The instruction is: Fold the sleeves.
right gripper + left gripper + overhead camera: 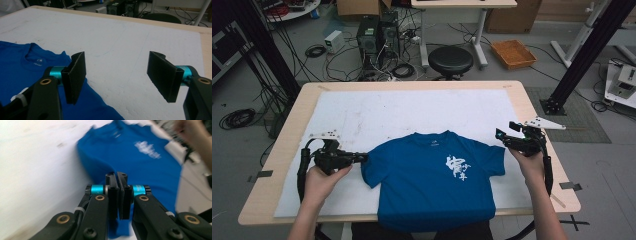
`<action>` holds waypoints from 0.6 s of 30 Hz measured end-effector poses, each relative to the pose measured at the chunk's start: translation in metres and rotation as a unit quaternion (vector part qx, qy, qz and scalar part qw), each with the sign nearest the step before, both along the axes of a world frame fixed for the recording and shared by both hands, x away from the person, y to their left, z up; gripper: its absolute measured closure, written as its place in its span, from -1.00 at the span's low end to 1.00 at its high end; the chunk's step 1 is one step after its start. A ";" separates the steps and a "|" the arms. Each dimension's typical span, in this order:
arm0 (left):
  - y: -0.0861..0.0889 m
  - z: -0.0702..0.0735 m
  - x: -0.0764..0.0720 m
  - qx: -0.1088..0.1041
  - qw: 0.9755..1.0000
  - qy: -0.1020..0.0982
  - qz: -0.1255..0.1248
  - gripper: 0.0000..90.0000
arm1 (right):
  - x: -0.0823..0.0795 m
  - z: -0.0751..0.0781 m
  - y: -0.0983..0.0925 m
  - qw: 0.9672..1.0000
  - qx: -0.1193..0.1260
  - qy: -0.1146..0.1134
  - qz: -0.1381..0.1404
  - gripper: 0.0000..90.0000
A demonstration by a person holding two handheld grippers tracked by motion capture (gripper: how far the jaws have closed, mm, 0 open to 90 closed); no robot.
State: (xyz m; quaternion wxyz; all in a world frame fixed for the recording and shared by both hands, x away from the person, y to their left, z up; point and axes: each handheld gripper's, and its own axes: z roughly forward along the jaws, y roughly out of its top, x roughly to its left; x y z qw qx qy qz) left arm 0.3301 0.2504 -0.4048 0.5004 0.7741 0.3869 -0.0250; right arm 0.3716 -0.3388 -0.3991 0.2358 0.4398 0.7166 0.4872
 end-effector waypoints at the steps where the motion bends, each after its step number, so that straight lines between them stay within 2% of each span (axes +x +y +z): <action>1: -0.006 0.004 -0.001 -0.009 1.000 -0.003 -0.007 0.96 | 0.000 0.000 0.000 1.000 0.000 0.000 0.000 -0.30; 2: -0.013 0.007 -0.001 -0.015 1.000 -0.006 -0.014 0.96 | 0.000 0.001 0.000 1.000 0.000 -0.001 0.000 -0.30; 3: -0.028 0.012 -0.002 -0.024 0.999 -0.007 -0.025 0.96 | -0.001 0.001 0.000 1.000 0.001 -0.002 -0.001 -0.30; 4: -0.028 0.012 -0.002 -0.024 0.999 -0.007 -0.025 0.96 | -0.001 0.001 0.000 1.000 0.001 -0.002 -0.001 -0.30; 5: -0.043 0.016 -0.002 -0.034 0.999 -0.007 -0.033 0.96 | -0.001 0.001 0.000 1.000 0.003 -0.002 0.000 -0.30; 6: -0.043 0.016 -0.002 -0.034 0.999 -0.007 -0.033 0.96 | -0.001 0.001 0.000 1.000 0.002 -0.002 0.000 -0.30; 7: -0.059 0.017 -0.001 -0.043 0.998 -0.007 -0.040 0.96 | -0.001 0.002 0.000 1.000 0.003 -0.001 0.001 -0.30; 8: -0.059 0.017 -0.001 -0.043 0.998 -0.007 -0.040 0.96 | -0.001 0.002 0.000 1.000 0.003 -0.002 0.001 -0.30; 10: -0.075 0.016 0.001 -0.050 0.998 -0.002 -0.044 0.95 | -0.001 0.002 -0.001 1.000 0.003 -0.004 0.001 -0.30; 11: -0.090 0.013 0.005 -0.052 0.997 0.004 -0.050 0.95 | -0.001 0.002 -0.001 1.000 0.003 -0.004 0.001 -0.30; 12: -0.090 0.013 0.005 -0.052 0.997 0.004 -0.050 0.95 | -0.001 0.002 -0.001 1.000 0.003 -0.004 0.001 -0.30; 15: -0.110 0.006 0.011 -0.050 0.997 0.015 -0.055 0.95 | -0.002 0.002 -0.002 1.000 0.001 -0.003 0.001 -0.30; 18: -0.127 -0.002 0.017 -0.040 0.997 0.019 -0.056 0.95 | -0.002 0.001 -0.002 1.000 0.002 -0.002 0.000 -0.30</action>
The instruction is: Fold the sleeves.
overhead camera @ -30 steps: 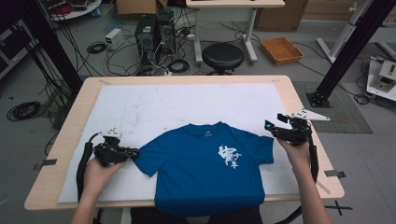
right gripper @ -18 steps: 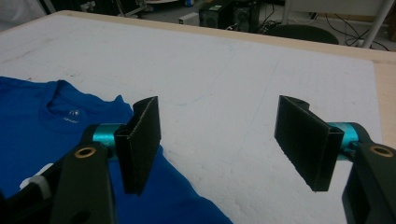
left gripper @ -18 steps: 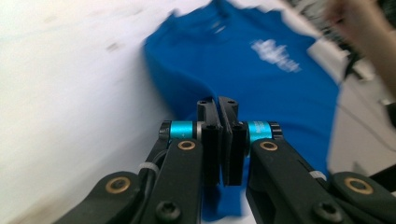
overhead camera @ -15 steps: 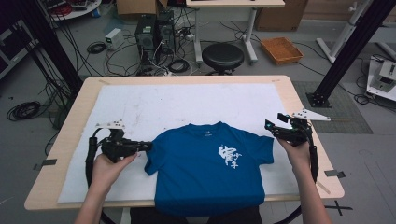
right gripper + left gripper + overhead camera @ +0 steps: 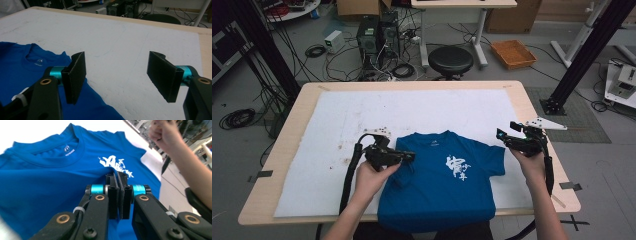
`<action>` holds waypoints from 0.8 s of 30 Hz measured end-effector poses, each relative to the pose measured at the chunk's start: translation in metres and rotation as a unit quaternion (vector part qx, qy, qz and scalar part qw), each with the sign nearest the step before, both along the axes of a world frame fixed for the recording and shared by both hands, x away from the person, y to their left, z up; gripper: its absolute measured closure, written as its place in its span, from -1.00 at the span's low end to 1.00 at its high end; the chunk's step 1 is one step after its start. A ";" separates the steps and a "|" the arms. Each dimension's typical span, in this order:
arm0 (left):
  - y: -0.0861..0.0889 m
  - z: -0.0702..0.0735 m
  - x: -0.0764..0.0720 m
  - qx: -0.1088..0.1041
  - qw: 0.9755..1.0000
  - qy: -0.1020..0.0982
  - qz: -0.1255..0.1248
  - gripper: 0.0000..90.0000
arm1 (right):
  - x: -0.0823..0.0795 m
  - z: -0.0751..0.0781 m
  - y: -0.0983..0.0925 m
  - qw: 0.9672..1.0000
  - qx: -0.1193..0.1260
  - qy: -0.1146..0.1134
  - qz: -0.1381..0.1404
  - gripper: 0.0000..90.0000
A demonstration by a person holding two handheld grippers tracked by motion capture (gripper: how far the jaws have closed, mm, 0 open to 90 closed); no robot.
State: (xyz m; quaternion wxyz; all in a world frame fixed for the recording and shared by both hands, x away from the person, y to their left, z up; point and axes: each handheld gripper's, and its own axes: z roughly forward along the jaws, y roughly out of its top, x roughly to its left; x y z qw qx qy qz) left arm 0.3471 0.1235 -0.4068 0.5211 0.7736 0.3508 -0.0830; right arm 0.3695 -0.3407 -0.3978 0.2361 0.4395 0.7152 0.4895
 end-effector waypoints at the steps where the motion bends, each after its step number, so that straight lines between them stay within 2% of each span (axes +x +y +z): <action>1: -0.005 -0.003 0.001 0.004 1.000 0.002 0.002 0.95 | 0.000 0.000 0.000 1.000 0.000 0.001 -0.001 -0.30; 5: -0.015 -0.013 0.009 0.020 1.000 0.003 0.000 0.95 | 0.000 -0.001 0.000 1.000 -0.002 0.001 -0.001 -0.30; 6: -0.017 -0.016 0.011 0.020 1.000 -0.003 0.002 0.88 | 0.000 -0.001 -0.001 1.000 -0.003 0.001 -0.001 -0.30; 7: -0.017 -0.016 0.011 0.020 1.000 -0.003 0.002 0.67 | 0.000 -0.001 -0.001 1.000 -0.003 0.001 -0.001 -0.30; 8: -0.018 -0.017 0.012 0.015 1.000 -0.008 0.002 0.67 | 0.000 -0.001 -0.001 1.000 -0.003 0.001 -0.001 -0.30; 9: -0.017 -0.016 0.012 0.009 1.000 -0.017 0.003 0.52 | 0.000 -0.001 0.000 1.000 -0.003 0.001 -0.001 -0.30; 10: -0.016 -0.015 0.012 0.008 1.000 -0.025 0.008 0.22 | 0.000 -0.001 0.000 1.000 -0.003 0.001 -0.002 -0.30; 13: -0.009 -0.009 0.009 0.003 0.998 -0.058 0.019 0.15 | 0.000 -0.002 0.000 1.000 -0.003 0.001 -0.002 -0.30; 14: -0.005 -0.005 0.006 0.004 0.997 -0.072 0.029 0.08 | 0.000 -0.002 0.000 1.000 -0.003 0.001 -0.002 -0.30; 15: 0.003 0.000 0.003 0.005 0.995 -0.095 0.038 0.01 | 0.000 -0.002 -0.001 1.000 -0.005 0.001 -0.003 -0.30; 16: 0.003 0.000 0.003 0.005 0.995 -0.095 0.038 0.00 | 0.000 -0.002 -0.001 1.000 -0.005 0.001 -0.003 -0.30; 18: 0.014 0.004 0.000 0.009 0.991 -0.122 0.051 -0.06 | 0.000 -0.003 -0.001 1.000 -0.003 0.004 -0.005 -0.30; 21: 0.036 0.010 -0.005 0.014 0.984 -0.158 0.081 -0.07 | 0.000 -0.003 -0.001 1.000 -0.003 0.005 -0.006 -0.30; 22: 0.052 0.013 -0.008 0.015 0.979 -0.175 0.101 -0.11 | -0.001 -0.003 -0.002 1.000 -0.004 0.004 -0.006 -0.30; 23: 0.052 0.013 -0.008 0.015 0.979 -0.175 0.101 -0.14 | -0.001 -0.003 -0.002 1.000 -0.004 0.004 -0.006 -0.30; 24: 0.068 0.016 -0.010 0.020 0.974 -0.188 0.122 -0.14 | -0.001 -0.003 -0.001 1.000 -0.003 0.006 -0.006 -0.30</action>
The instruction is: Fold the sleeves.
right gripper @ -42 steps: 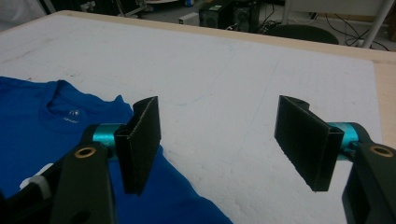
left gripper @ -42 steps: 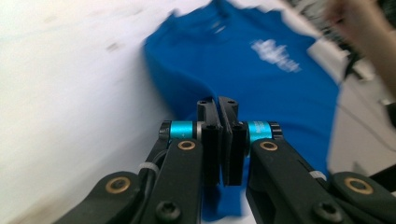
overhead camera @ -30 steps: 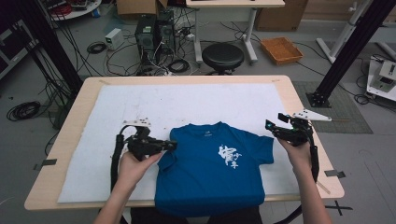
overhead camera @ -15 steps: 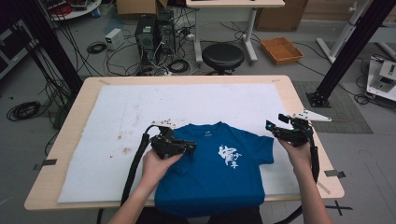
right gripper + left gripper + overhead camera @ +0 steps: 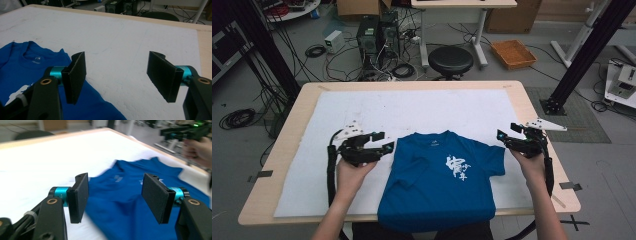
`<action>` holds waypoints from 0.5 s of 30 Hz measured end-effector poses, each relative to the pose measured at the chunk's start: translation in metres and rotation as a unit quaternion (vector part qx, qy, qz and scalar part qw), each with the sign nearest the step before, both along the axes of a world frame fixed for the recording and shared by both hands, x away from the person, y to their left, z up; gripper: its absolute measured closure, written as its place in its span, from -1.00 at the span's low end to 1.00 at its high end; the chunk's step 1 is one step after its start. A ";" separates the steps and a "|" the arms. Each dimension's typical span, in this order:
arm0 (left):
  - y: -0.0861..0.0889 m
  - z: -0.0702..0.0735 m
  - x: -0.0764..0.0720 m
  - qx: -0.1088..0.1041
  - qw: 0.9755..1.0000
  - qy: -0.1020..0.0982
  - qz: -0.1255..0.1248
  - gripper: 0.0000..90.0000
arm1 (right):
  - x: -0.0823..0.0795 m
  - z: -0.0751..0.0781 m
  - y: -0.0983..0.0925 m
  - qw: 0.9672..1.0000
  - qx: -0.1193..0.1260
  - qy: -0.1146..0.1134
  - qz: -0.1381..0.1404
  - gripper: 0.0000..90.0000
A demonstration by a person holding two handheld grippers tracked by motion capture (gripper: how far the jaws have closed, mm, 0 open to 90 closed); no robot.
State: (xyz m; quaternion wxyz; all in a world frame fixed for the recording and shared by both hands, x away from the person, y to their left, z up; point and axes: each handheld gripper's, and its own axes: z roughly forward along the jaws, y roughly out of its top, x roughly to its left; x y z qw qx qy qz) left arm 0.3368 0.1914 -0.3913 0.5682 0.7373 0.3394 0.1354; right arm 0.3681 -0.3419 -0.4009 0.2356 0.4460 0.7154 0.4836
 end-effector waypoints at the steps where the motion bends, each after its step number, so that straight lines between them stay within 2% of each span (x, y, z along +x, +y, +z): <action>1: 0.000 0.000 0.000 0.000 1.000 0.000 0.000 -0.14 | 0.000 0.000 0.000 1.000 0.000 0.000 0.000 -0.30; 3: 0.015 0.001 -0.003 0.006 1.000 -0.014 0.017 -0.14 | 0.000 0.000 0.000 1.000 0.000 0.000 0.000 -0.30; 9: 0.050 0.002 -0.007 0.028 0.997 -0.039 0.059 -0.14 | 0.000 -0.002 -0.001 1.000 0.000 0.007 0.001 -0.30; 14: 0.065 -0.002 -0.007 0.032 0.995 -0.044 0.080 -0.18 | -0.003 -0.005 -0.005 1.000 -0.002 0.010 0.001 -0.25; 15: 0.067 -0.003 -0.007 0.035 0.995 -0.044 0.082 -0.18 | -0.004 -0.007 -0.008 1.000 -0.001 0.018 0.001 -0.22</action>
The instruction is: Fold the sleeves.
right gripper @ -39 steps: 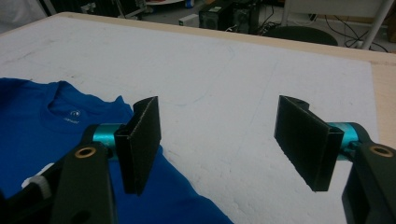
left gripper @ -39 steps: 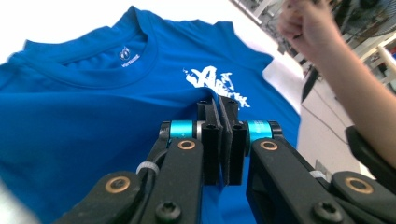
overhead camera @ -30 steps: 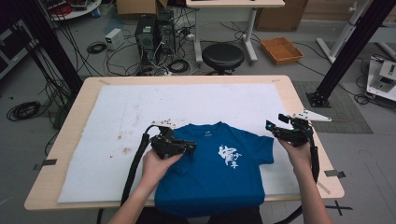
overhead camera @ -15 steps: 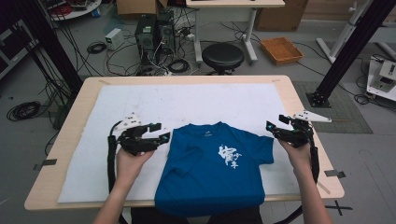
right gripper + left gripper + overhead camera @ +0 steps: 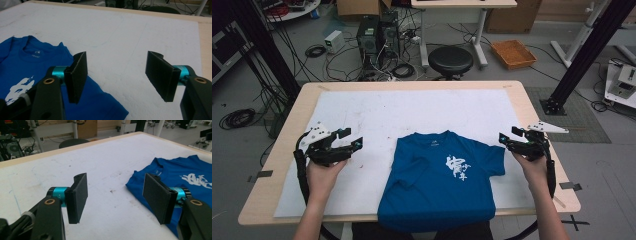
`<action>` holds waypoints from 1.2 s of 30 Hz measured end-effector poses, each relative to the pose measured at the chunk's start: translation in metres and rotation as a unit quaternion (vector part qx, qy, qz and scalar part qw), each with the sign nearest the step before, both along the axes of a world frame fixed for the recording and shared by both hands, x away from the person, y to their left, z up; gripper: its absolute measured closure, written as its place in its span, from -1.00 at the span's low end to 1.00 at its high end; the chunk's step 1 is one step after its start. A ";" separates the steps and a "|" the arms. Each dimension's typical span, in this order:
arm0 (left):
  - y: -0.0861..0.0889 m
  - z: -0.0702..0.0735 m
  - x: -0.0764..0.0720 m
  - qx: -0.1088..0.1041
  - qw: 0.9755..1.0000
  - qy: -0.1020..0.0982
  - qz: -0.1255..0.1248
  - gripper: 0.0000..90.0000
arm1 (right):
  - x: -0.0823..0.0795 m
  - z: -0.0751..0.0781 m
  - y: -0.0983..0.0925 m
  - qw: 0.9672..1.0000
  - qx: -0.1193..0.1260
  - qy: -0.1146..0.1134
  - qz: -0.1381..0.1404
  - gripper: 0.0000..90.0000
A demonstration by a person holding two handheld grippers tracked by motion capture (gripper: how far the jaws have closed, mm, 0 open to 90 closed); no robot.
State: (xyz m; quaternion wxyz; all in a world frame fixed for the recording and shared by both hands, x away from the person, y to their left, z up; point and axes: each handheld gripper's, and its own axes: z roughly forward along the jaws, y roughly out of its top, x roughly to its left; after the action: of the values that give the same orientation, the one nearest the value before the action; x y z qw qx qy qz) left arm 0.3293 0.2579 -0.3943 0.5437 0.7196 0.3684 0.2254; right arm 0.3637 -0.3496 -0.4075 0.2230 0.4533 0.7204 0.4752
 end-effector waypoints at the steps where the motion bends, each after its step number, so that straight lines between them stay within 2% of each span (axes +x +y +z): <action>1: 0.001 -0.002 0.000 0.008 1.000 -0.002 0.003 -0.18 | -0.001 -0.001 -0.002 1.000 -0.001 0.000 0.001 -0.19; 7: 0.002 -0.003 0.001 0.012 1.000 -0.001 0.003 -0.18 | -0.005 -0.007 -0.013 1.000 0.003 0.017 0.007 -0.08; 13: 0.003 -0.005 0.001 0.013 1.000 -0.003 0.008 -0.18 | -0.007 -0.009 -0.020 1.000 0.008 0.022 0.010 0.02; 22: 0.006 -0.010 0.002 0.014 1.000 0.004 0.007 -0.18 | -0.007 -0.011 -0.019 0.999 0.004 0.031 0.020 0.18; 25: 0.006 -0.011 0.004 0.012 1.000 0.005 0.005 -0.18 | -0.007 -0.013 -0.019 0.999 0.011 0.037 0.024 0.32; 36: 0.006 -0.013 0.008 0.010 1.000 0.014 0.002 -0.18 | -0.007 -0.016 -0.019 0.998 0.014 0.059 0.026 0.32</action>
State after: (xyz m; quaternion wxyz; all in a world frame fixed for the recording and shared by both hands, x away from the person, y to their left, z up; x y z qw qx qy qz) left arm 0.3369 0.2644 -0.4070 0.5305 0.7277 0.3750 0.2202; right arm 0.3562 -0.3685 -0.4237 0.1614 0.4646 0.7372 0.4632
